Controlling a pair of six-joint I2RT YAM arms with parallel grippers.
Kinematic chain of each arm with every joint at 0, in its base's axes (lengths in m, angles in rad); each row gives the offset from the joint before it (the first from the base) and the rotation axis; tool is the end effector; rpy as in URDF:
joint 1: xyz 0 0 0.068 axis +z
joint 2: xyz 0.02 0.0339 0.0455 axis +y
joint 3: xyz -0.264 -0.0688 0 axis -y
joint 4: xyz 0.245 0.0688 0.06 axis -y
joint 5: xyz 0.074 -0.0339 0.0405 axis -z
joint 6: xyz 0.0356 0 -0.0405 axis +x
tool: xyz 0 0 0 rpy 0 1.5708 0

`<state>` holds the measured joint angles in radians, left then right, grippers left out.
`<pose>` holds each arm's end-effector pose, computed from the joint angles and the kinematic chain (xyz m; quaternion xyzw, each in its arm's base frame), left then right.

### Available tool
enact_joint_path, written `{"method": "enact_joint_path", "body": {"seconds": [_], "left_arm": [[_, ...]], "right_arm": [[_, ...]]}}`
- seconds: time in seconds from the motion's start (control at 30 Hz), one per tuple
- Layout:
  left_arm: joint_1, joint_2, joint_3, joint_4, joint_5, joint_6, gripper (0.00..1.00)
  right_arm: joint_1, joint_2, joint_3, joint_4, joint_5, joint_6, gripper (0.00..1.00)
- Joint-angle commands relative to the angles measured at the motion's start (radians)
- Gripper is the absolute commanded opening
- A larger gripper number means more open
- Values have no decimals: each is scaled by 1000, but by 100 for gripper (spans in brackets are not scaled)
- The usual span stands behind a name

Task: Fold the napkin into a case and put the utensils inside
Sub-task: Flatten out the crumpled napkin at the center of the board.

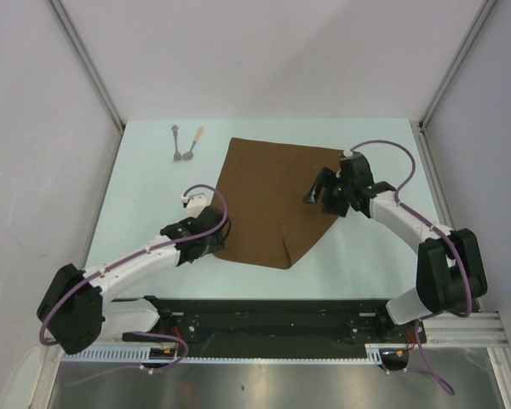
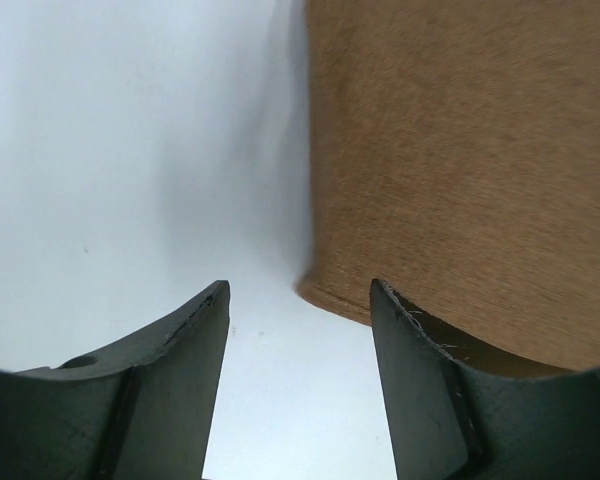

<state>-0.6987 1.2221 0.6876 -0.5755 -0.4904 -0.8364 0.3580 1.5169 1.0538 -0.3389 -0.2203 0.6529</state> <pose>0.1777 -0.1274 0.1940 -0.1203 0.9384 0.0162 0.3235 0.3039 0.1220 0.2432 0.0946 0.9175 0.2696 0.2768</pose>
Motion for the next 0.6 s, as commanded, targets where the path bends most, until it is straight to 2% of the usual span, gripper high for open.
{"method": "enact_joint_path", "body": {"seconds": [0.0,0.1,0.2,0.27,0.3,0.43,0.57], "left_arm": [[5,-98,7,55,32,83,60],[5,-111,15,43,38,74,58],[24,-115,20,45,58,69,57],[47,-111,15,45,88,71,57],[71,-111,12,48,101,72,57],[108,-121,-17,65,142,89,53],[119,-141,-45,112,188,109,49]], "right_arm": [[-42,-112,-165,-37,-2,-26,75],[-30,-104,-210,24,-7,20,65],[19,-49,-163,77,27,47,65],[57,26,-105,39,85,37,68],[76,55,-57,6,161,33,69],[206,232,193,-199,381,-31,70],[282,347,305,-247,493,-71,62]]}}
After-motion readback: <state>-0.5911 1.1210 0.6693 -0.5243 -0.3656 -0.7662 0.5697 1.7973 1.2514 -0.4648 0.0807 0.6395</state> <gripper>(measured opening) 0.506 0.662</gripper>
